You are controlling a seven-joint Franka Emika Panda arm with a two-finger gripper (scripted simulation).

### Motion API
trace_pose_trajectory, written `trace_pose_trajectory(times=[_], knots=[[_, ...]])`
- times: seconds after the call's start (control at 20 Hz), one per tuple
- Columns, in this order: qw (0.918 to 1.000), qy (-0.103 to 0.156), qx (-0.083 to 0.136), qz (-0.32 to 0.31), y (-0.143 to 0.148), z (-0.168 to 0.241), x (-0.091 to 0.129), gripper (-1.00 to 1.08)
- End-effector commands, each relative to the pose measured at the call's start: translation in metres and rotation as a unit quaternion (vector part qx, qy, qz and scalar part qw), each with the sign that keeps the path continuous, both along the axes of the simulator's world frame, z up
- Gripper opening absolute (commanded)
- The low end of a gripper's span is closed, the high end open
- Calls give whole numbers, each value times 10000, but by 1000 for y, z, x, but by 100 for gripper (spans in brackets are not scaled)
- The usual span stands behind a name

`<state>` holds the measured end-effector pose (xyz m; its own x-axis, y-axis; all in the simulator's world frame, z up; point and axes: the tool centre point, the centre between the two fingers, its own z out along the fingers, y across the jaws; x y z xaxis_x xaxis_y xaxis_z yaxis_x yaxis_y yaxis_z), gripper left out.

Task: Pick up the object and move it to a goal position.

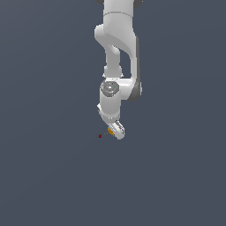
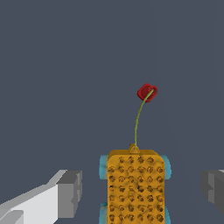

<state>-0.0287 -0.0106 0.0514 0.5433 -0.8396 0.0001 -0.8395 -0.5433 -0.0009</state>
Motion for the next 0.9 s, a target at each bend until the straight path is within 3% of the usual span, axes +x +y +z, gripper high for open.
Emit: trace_pose_trajectory(times=[0.0,0.45,0.5,0.85], knots=[[10000,5,-1,-8,0,-12,-1,100],[10000,5,-1,-18,0,-36,0,100],[10000,5,-1,-18,0,-36,0,-100],[10000,5,-1,-18,0,-36,0,-100]])
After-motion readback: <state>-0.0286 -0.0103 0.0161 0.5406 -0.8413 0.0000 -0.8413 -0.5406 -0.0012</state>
